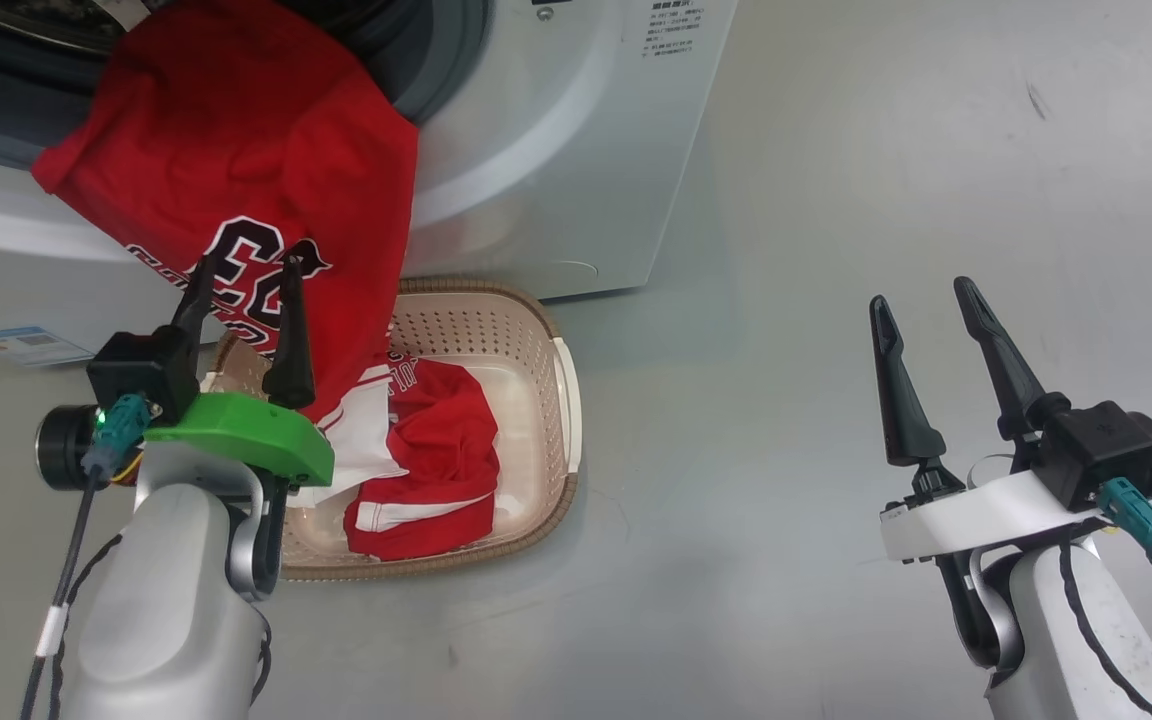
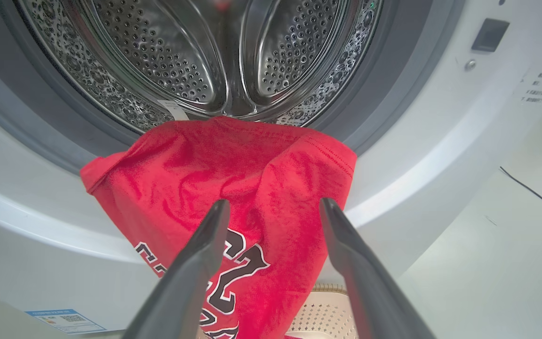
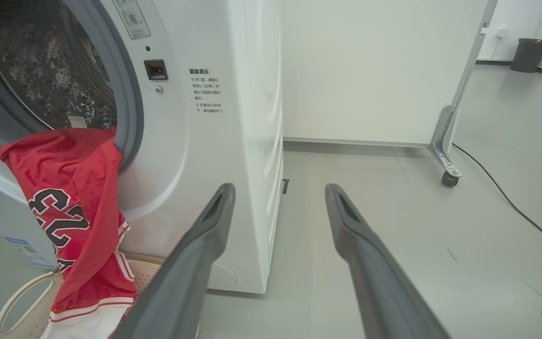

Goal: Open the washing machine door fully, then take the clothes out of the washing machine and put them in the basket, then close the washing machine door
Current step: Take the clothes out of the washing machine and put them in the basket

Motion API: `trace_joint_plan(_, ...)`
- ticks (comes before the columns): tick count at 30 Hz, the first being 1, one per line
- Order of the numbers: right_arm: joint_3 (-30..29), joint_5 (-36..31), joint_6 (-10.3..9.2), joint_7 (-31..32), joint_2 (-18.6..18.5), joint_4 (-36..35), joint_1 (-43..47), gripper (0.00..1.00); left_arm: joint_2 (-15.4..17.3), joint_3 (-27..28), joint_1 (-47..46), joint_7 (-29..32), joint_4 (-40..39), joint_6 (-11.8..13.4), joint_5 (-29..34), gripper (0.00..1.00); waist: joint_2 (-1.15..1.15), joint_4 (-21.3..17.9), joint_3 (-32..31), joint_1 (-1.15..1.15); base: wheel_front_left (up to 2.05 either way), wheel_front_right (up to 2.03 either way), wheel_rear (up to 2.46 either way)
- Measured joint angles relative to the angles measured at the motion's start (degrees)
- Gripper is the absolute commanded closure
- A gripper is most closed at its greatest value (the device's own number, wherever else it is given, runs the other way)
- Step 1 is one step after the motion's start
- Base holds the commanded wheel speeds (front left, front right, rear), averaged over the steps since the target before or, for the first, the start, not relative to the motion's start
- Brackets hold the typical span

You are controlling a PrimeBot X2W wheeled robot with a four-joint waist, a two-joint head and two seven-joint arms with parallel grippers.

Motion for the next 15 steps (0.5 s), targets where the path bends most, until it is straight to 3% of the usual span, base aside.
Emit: trace_joint_plan(15, 0.0, -0.7, -0.42, 0.0, -0.1, 0.9, 4.0, 0.00, 0.1, -1.0, 12.3, 0.0, -10.7, 1.6, 4.9, 0.00, 0.00, 2.9, -7.4, 0.00, 0.00, 0.00, 0.00)
